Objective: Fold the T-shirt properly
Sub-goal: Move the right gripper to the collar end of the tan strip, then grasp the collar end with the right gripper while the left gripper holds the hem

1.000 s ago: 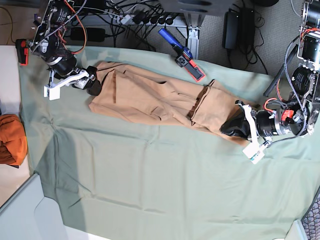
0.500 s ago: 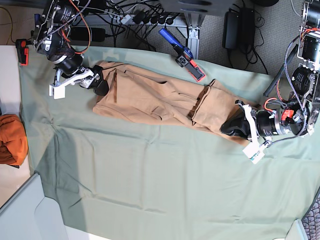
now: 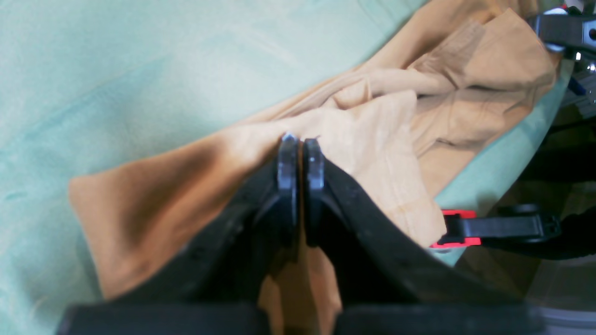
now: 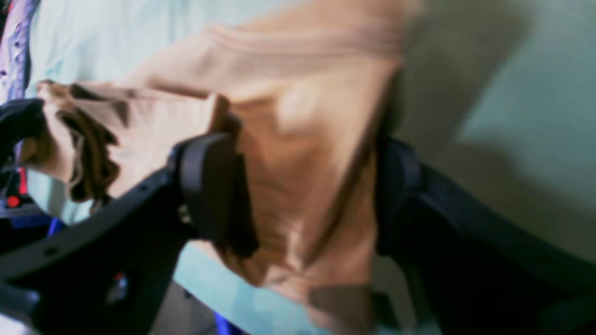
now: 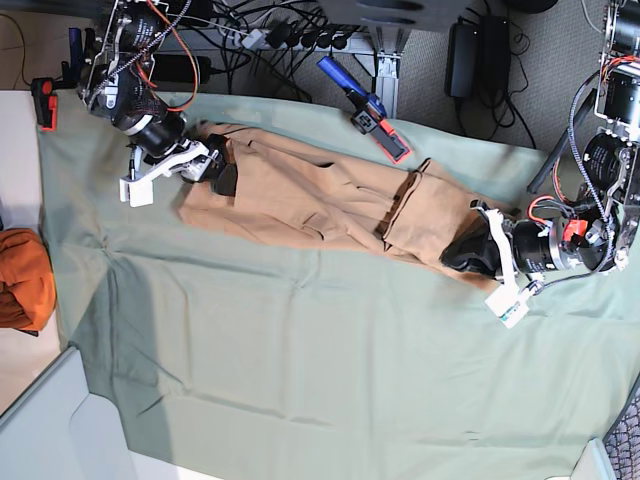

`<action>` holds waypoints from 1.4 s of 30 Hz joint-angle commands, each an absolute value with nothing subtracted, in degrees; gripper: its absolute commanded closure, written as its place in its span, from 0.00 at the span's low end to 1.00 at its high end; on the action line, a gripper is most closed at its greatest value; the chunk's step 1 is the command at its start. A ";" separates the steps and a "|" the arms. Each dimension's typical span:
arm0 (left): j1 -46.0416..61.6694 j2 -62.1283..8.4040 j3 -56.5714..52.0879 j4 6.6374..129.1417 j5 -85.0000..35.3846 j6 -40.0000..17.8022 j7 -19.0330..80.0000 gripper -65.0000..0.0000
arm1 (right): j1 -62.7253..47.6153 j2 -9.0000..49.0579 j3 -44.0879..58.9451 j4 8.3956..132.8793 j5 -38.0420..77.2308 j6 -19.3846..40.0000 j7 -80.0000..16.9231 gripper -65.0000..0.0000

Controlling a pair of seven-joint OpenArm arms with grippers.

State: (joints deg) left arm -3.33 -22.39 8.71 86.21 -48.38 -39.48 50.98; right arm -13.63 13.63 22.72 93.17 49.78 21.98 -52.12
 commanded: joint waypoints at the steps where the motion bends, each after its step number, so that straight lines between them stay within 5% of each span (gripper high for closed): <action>1: -4.27 -22.87 8.43 87.07 -49.47 -40.00 50.24 0.96 | -13.72 14.11 22.59 93.91 50.28 28.97 -52.80 0.33; 42: -4.25 -22.90 8.43 87.07 -49.54 -40.00 51.70 0.96 | -13.72 17.80 24.51 99.15 57.01 29.91 -59.24 0.33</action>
State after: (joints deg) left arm -3.33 -22.39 8.71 86.21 -48.47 -39.51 52.51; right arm -14.13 16.86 24.10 97.97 55.64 22.50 -60.07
